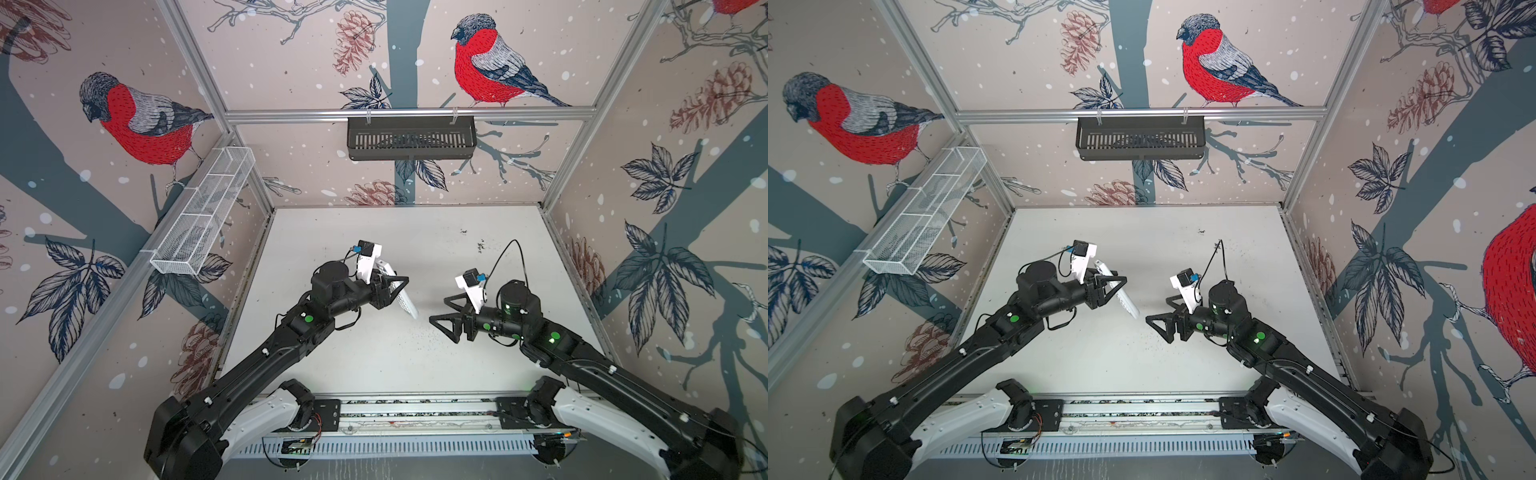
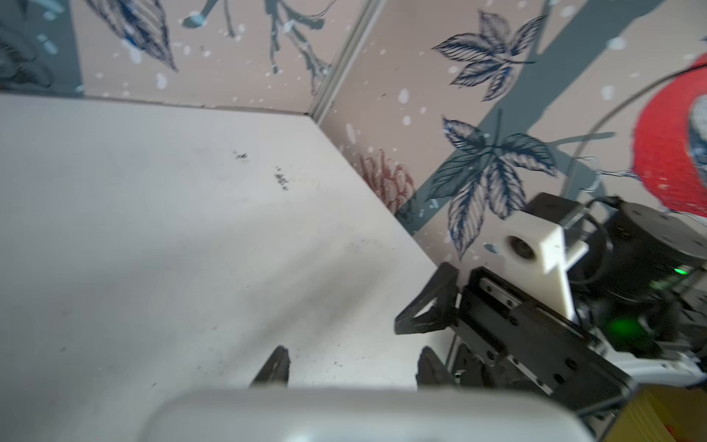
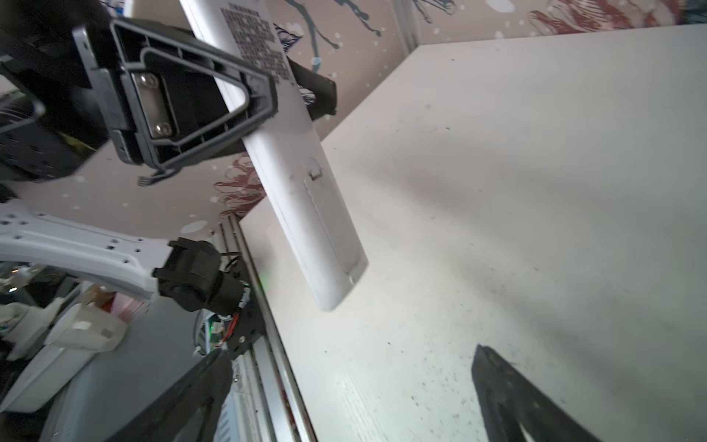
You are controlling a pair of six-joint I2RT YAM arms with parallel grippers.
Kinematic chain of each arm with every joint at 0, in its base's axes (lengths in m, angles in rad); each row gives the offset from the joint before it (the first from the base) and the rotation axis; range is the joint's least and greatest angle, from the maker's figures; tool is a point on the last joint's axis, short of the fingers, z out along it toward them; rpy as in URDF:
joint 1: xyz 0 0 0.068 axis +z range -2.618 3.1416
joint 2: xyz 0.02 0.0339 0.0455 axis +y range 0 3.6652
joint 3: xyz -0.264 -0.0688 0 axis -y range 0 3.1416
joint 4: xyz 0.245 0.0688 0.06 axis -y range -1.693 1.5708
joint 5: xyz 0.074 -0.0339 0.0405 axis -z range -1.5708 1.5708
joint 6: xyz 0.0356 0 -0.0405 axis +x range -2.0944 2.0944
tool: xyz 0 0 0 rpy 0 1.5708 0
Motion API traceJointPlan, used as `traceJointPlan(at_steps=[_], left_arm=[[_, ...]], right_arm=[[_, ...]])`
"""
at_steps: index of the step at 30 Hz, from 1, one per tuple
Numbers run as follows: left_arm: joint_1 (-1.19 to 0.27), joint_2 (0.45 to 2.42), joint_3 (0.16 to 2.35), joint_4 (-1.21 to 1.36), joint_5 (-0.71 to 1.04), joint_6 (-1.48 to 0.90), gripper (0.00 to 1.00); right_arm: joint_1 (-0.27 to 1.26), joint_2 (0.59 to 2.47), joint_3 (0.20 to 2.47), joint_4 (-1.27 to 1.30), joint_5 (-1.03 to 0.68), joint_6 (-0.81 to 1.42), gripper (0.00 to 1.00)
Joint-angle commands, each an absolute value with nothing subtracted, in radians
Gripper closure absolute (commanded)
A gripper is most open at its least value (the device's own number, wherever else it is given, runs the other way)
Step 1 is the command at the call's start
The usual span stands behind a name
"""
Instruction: Load the batteries into the remote control
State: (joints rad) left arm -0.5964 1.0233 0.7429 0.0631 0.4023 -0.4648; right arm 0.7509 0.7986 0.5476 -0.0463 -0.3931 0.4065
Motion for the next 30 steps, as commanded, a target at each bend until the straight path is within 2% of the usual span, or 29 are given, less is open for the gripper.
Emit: traceJointPlan(at_steps=[1,6,9,13,17,23,25,28,30], left_arm=[[-0.572,1.117,0.796,-0.204,0.294,-0.403,0.94],[-0.556,1.344,0.89,-0.333,0.195,-0.436,0.97],[-0.554,1.49,0.99,-0.411,0.176,-0.439,0.98],[-0.557,1.628,1.101,-0.449,0.153,-0.446,0.99],[-0.556,1.725,1.175,-0.472,0.111,-0.46,0.98],[-0.559,1.829,1.227,-0.431,0.101,-0.488,0.95],[-0.566,1.86,1.242,-0.418,0.08,-0.492,0.94],[-0.57,1.905,1.257,-0.39,0.072,-0.503,0.86],[-0.573,1.93,1.258,-0.366,0.061,-0.513,0.82]], right_arm=[[0.75,0.782,0.52,-0.106,-0.155,0.391,0.01],[0.75,0.798,0.495,-0.114,0.138,0.429,0.01],[0.752,0.808,0.46,-0.063,0.275,0.373,0.01],[0.742,0.82,0.417,0.031,0.557,0.291,0.01],[0.676,0.843,0.367,0.207,0.685,0.156,0.01],[0.364,0.961,0.353,0.389,0.481,0.095,0.01],[0.312,1.022,0.352,0.459,0.449,0.065,0.01],[0.274,1.131,0.321,0.625,0.455,0.011,0.01],[0.252,1.201,0.343,0.641,0.463,0.003,0.01]])
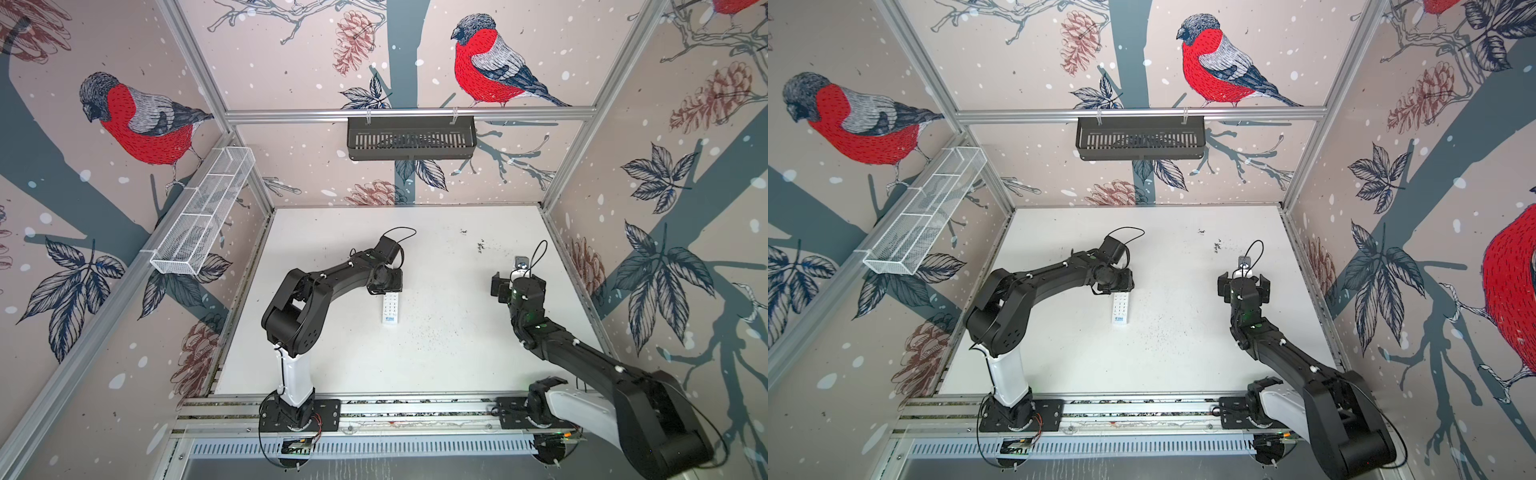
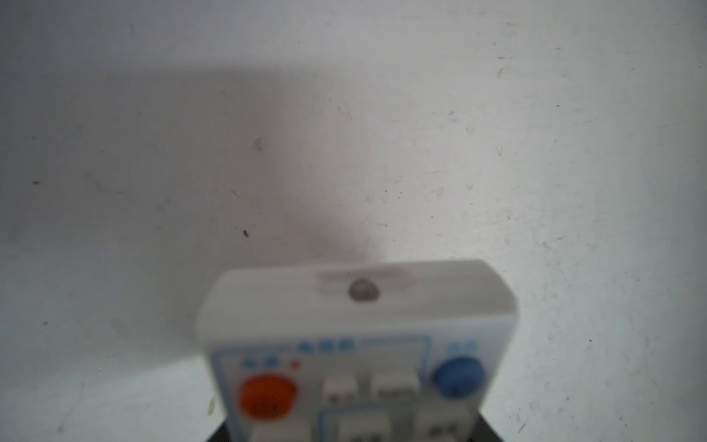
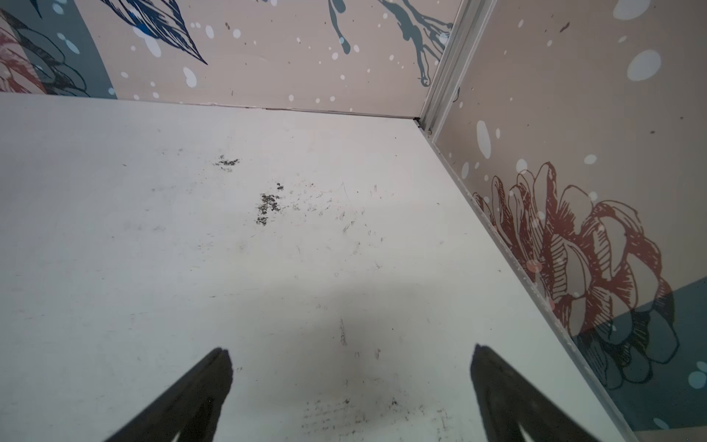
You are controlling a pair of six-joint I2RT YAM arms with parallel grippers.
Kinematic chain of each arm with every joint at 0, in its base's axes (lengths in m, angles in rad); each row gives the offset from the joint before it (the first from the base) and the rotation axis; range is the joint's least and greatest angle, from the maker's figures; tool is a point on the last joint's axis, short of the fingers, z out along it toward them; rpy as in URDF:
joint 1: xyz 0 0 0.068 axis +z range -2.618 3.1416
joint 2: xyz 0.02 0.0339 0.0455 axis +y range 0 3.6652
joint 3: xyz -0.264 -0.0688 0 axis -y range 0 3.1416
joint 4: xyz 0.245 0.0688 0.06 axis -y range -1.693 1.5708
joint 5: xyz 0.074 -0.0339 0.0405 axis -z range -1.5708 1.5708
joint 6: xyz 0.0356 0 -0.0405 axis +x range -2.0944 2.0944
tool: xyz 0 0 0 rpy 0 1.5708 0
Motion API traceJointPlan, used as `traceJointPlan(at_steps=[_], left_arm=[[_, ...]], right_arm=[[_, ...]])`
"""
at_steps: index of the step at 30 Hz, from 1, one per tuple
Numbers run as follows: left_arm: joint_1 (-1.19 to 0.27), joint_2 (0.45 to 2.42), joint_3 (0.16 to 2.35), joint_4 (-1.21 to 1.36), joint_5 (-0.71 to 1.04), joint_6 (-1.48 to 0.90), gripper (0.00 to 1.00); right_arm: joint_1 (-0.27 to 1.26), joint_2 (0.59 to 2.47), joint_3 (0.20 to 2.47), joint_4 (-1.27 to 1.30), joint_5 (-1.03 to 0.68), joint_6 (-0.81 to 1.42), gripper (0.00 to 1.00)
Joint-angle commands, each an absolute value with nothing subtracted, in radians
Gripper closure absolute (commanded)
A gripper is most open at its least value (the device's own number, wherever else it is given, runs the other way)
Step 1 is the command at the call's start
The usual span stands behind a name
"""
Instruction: Load the batteries into the remote control
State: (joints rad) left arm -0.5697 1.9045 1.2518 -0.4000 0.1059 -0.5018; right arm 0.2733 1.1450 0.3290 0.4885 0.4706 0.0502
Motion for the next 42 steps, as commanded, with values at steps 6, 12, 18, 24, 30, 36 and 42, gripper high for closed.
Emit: traceJointPlan(at_steps=[6,12,18,24,30,36,42], left_arm=[[-0.595,1.984,1.28,-0.355,-0.001,-0.525,0.57],[-0.6,1.995,1.274,-0.322,-0.006,-0.529,0.3],[-0.598,1.927,1.253,-0.297,-0.051,-0.524,0.03],[-0.567,1.699,1.113,-0.225,-0.197,-0.497,0.03],[-0.513,1.433,0.908,-0.147,-0.485,-0.451,0.03],[-0.433,1.198,0.598,0.221,-0.748,-0.331,0.03],[-0.349,1.095,0.322,0.7,-0.802,-0.159,0.03]], right_arm=[[0.204,1.249,0.318,0.755,0.404,0.003,0.01],[0.187,1.249,0.27,0.858,0.356,0.021,0.0],[0.175,1.325,0.271,0.917,0.325,0.041,0.0],[0.173,1.37,0.289,0.96,0.322,0.025,0.0],[0.17,1.395,0.317,0.942,0.317,0.011,0.01],[0.106,1.417,0.338,0.932,0.23,0.024,0.01],[0.066,1.484,0.355,0.977,0.202,0.034,0.01]])
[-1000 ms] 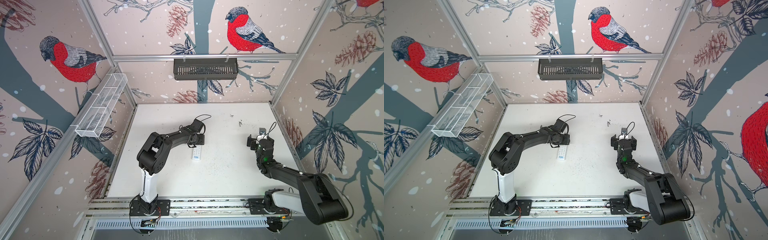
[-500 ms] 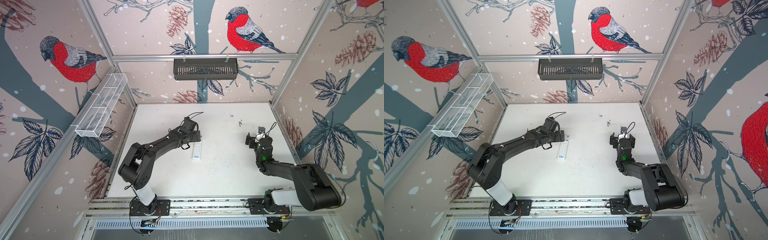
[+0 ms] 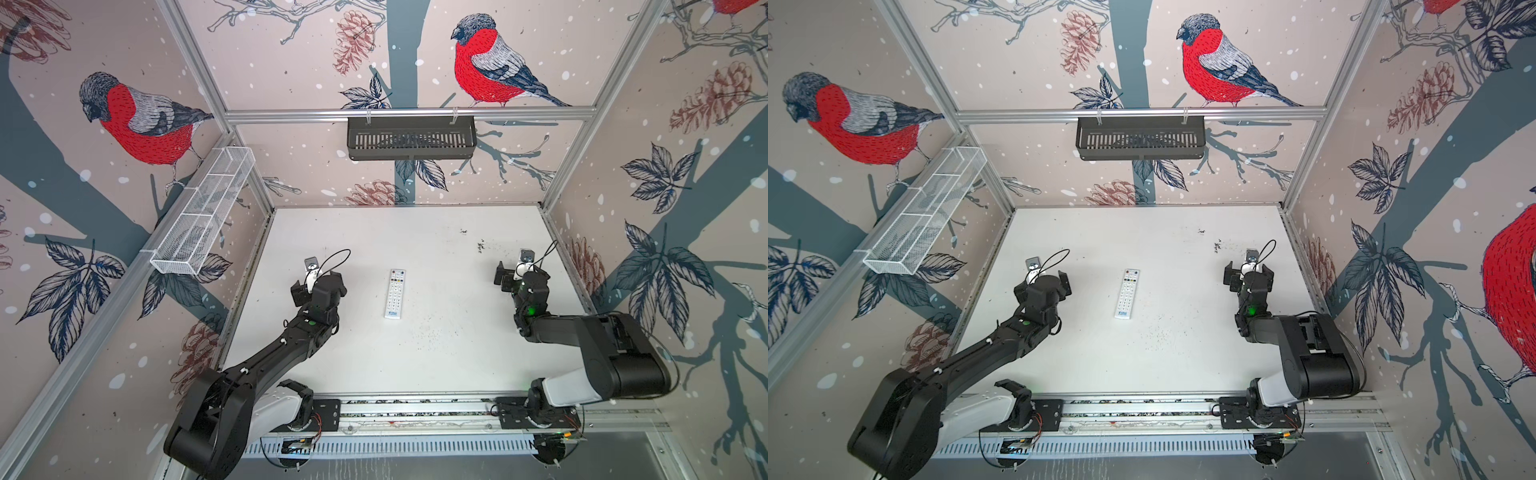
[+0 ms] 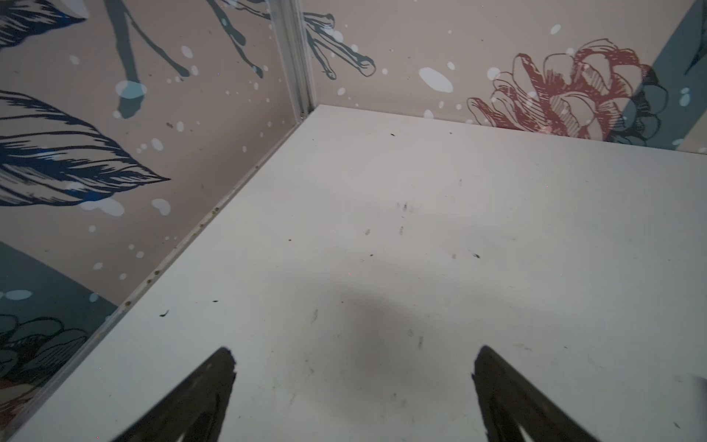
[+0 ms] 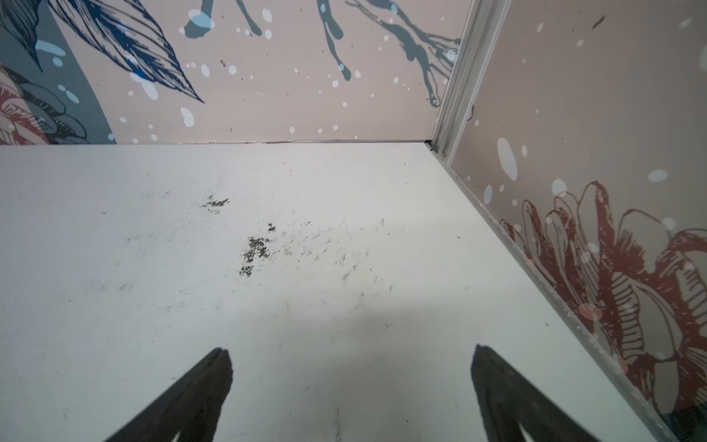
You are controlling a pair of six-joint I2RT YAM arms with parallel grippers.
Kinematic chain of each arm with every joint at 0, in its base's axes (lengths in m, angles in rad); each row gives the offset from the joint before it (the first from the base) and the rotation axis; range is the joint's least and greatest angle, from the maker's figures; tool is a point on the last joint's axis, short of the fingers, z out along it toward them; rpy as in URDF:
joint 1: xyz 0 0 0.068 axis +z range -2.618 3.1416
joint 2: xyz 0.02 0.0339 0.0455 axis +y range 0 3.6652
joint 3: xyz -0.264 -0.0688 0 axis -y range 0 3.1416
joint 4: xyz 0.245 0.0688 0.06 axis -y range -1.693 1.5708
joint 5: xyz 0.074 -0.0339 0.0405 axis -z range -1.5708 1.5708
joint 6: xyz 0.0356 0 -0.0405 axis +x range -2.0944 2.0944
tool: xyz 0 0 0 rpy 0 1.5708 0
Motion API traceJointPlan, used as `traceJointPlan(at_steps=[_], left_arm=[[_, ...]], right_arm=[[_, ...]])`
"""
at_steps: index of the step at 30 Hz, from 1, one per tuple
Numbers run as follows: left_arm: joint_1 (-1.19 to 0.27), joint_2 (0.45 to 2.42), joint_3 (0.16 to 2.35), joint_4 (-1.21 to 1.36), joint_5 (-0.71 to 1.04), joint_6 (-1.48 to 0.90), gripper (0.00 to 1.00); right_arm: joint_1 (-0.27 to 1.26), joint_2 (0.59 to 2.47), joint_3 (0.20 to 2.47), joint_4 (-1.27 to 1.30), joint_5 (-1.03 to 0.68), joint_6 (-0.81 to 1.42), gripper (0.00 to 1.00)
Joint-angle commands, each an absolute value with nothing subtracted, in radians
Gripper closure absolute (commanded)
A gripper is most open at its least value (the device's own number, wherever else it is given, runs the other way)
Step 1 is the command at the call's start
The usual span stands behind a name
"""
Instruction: Load the batteries into the remote control
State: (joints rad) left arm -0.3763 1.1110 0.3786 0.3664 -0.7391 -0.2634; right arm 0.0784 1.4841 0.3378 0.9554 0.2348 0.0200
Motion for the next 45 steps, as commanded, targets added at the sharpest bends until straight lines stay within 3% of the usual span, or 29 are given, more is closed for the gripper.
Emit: traceJointPlan(at_steps=[1,8,14,18,27,31,33,45], left_arm=[[-0.326,1.104,0.296,0.753,-0.785,-0.15,0.03],[-0.227,1.344,0.21,1.124,-0.632,-0.051,0.03],[-0.223,1.442,0.236,1.243,-0.636,0.05,0.03],[-0.201,1.546,0.169,1.495,-0.605,0.076,0.03],[-0.158,1.525,0.198,1.382,-0.548,0.017,0.03],[-0.13,1.591,0.181,1.477,-0.441,0.025,0.03],[-0.128,1.565,0.187,1.404,-0.399,0.026,0.03],[-0.133,1.58,0.191,1.432,-0.424,0.028,0.02]], right_arm=[[0.067,1.481,0.338,1.007,0.201,0.031,0.01],[0.041,1.478,0.28,1.099,0.152,0.052,0.0],[0.028,1.502,0.241,1.186,0.147,0.063,0.01],[0.017,1.503,0.238,1.19,0.132,0.069,0.0],[0.021,1.5,0.236,1.194,0.139,0.066,0.0],[0.02,1.5,0.236,1.195,0.138,0.067,0.01],[0.02,1.5,0.236,1.192,0.138,0.067,0.0],[0.021,1.5,0.236,1.193,0.141,0.066,0.0]])
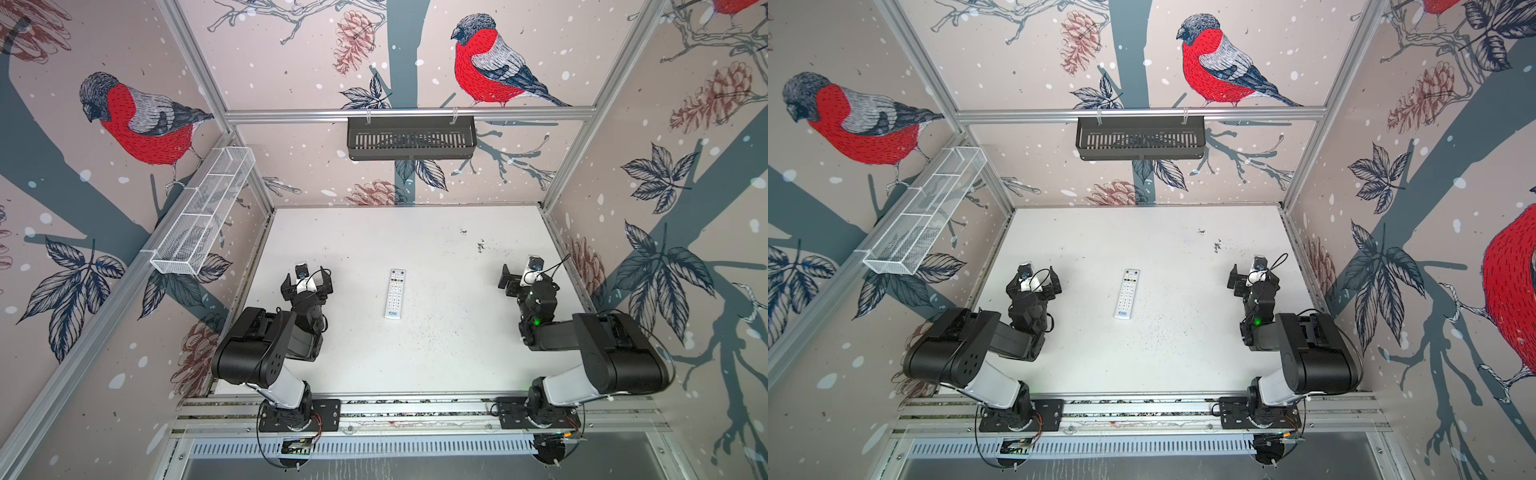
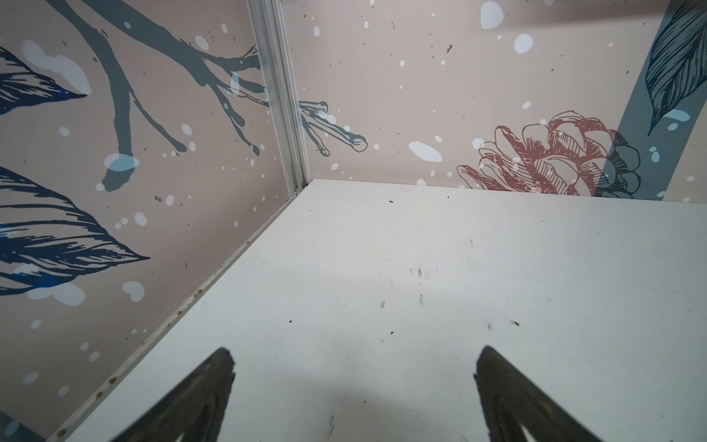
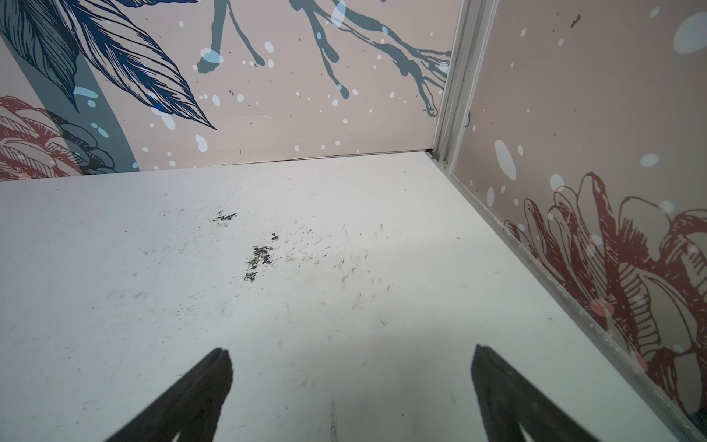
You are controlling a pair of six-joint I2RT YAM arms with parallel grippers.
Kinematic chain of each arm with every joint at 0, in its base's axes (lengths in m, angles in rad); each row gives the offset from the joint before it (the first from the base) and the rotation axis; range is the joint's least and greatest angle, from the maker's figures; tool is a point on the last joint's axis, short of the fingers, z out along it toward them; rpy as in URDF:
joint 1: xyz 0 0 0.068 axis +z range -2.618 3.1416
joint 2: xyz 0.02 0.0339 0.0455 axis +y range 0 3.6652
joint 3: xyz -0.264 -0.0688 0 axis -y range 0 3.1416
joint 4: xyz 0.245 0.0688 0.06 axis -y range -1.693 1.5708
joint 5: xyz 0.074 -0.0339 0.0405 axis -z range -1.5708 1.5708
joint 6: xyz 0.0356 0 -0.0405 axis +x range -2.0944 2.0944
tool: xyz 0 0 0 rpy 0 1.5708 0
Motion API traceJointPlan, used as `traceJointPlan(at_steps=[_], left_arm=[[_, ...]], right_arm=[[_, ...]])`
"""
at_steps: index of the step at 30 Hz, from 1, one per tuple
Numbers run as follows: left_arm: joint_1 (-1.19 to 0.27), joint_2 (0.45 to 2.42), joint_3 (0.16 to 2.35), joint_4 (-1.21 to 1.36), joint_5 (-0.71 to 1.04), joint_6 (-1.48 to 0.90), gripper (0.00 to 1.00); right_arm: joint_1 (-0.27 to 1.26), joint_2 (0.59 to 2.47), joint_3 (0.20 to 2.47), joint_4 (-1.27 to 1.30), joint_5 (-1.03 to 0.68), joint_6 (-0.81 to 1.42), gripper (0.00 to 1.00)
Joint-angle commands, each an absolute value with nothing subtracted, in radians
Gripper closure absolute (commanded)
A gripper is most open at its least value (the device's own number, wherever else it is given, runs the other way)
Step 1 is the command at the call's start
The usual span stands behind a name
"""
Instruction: Load the batteries into the remote control
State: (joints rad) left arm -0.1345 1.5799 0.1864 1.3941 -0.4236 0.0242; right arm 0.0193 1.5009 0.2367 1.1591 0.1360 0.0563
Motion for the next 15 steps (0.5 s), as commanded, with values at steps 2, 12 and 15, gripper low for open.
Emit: traceJointPlan(at_steps=[2,12,15], left_arm=[[-0.133,1.58,0.191,1.429,-0.425,0.028,0.02],[-0.133,1.58,0.191,1.431,-0.424,0.027,0.02],[-0.132,1.58,0.192,1.431,-0.425,0.028,0.02]], right_arm=[[0.021,1.5,0.236,1.193,0.141,0.066,0.01],[0.025,1.508,0.247,1.183,0.146,0.064,0.01],[0.026,1.502,0.239,1.19,0.147,0.065,0.0]])
